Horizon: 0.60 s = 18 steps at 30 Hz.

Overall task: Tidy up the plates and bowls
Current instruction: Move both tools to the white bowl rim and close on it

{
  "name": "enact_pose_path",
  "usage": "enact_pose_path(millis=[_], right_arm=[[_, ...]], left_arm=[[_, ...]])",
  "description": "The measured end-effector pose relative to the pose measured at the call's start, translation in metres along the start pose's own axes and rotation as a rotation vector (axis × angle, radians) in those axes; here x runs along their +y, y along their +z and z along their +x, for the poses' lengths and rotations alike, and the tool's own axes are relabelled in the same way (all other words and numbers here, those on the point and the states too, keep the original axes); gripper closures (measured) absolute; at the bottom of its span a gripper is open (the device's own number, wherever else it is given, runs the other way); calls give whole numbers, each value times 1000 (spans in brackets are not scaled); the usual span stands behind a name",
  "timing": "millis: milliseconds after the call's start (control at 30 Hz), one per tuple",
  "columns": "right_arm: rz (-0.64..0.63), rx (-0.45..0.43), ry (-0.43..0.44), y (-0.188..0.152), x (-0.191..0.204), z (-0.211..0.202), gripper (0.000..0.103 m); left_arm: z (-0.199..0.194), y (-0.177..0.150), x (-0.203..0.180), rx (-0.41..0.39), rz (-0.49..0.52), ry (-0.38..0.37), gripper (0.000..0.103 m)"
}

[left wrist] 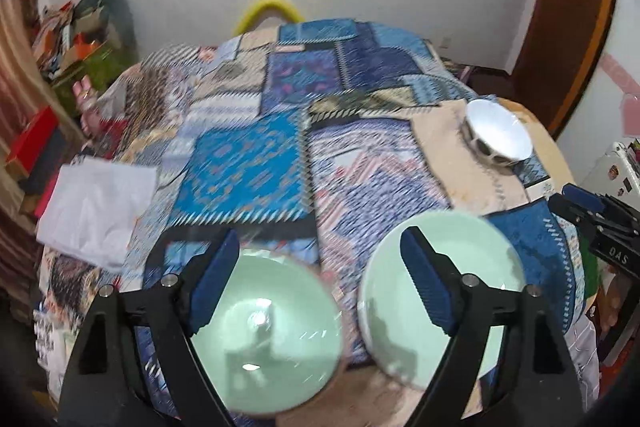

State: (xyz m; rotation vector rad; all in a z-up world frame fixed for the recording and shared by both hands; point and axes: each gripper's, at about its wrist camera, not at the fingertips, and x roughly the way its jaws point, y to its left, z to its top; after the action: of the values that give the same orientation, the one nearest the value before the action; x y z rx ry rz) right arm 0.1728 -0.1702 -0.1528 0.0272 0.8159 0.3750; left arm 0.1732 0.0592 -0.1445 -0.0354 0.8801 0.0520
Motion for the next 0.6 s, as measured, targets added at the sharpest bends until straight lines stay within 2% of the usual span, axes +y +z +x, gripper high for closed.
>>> enact_pose_path(millis=[233,467,600], right_arm=[[62,-30,-93,18,-53,7,53],[131,-46,-184,32,-99,38,53],[181,-24,-183,37,-119,59,54]], left_arm=[[33,29,-46,14,51,-70,19],[71,54,-80,33,94,-94,19],[94,62,-93,57,115,-101,19]])
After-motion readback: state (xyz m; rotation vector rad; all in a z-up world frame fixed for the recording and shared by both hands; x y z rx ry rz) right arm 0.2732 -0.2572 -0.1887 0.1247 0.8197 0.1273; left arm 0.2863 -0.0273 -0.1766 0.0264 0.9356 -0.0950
